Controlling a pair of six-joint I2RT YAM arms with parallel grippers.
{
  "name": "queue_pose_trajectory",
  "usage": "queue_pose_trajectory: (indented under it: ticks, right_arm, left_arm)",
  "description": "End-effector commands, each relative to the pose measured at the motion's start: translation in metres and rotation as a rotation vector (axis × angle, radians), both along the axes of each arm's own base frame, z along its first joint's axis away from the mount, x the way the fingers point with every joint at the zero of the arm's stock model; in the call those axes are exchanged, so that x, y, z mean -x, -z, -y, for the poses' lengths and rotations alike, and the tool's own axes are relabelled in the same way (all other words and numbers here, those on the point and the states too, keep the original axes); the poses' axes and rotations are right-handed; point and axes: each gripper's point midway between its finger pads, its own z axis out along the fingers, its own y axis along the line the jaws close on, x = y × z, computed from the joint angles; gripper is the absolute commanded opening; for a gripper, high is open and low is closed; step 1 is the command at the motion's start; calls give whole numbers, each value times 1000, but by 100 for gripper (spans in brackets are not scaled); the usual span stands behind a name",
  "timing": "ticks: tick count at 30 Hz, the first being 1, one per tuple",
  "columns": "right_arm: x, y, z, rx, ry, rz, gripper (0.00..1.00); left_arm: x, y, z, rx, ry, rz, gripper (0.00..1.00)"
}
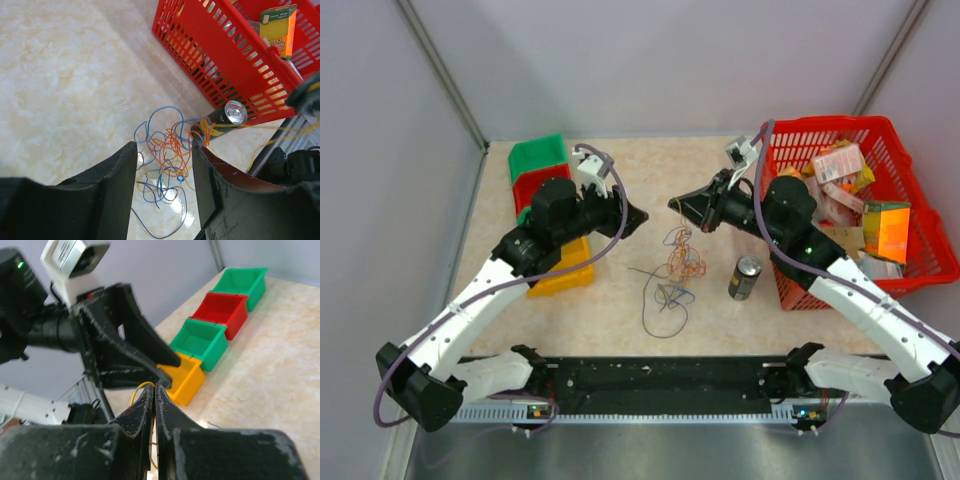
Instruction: Untangle the cables
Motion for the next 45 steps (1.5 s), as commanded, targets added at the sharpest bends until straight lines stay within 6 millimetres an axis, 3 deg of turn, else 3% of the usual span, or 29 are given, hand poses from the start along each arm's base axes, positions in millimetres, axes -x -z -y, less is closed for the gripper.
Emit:
queue_pose_trajectory:
  ticks: [1,3,6,12,14,15,16,23,26,30,33,35,37,40,42,45]
  right_arm:
    - [40,-17,-2,-47,-185,123,0]
    - [44,-10,-1,-42,-196,116,0]
    - [37,-2,5,-34,-136,85,0]
    - [20,4,9,-51,-31,-11,0]
    - [18,6,8,-46,-28,-34,0]
    - [17,6,6,-46,-34,-38,0]
    - [18,5,5,-47,-43,-41,0]
    - [23,1,0,-79,-79,-55,0]
    - [24,-1,0,-88,-85,-63,0]
    - [23,0,-2,-83,-90,-70,0]
    - [22,5,-2,-64,-86,-72,0]
    - [18,14,0,-24,-65,-70,12]
    - [7,30,10,50,15,-75,33]
    - [-7,57,28,154,126,-68,71]
    - [-12,83,38,206,182,-90,80]
    - [-8,106,43,225,181,-94,84]
  left_arm:
    - [-9,-4,11,26,37,37,53]
    - [4,-7,31,76,168,27,61]
    - [38,-22,53,213,399,43,71]
    - [70,-33,55,327,484,129,74]
    - [77,-36,57,338,488,155,80]
    - [77,-38,59,338,483,164,94]
    - [76,-39,61,331,476,173,99]
    - [61,-44,82,330,424,195,98]
    - [54,-45,93,335,422,189,91]
    - [49,-48,99,349,418,190,70]
    - [41,-46,96,317,369,201,36]
    - [37,-44,90,279,329,209,13]
    - [35,-42,82,245,296,213,0]
    - [38,-37,72,210,269,209,0]
    - [40,-37,64,209,242,216,0]
    - [38,-41,53,208,183,221,0]
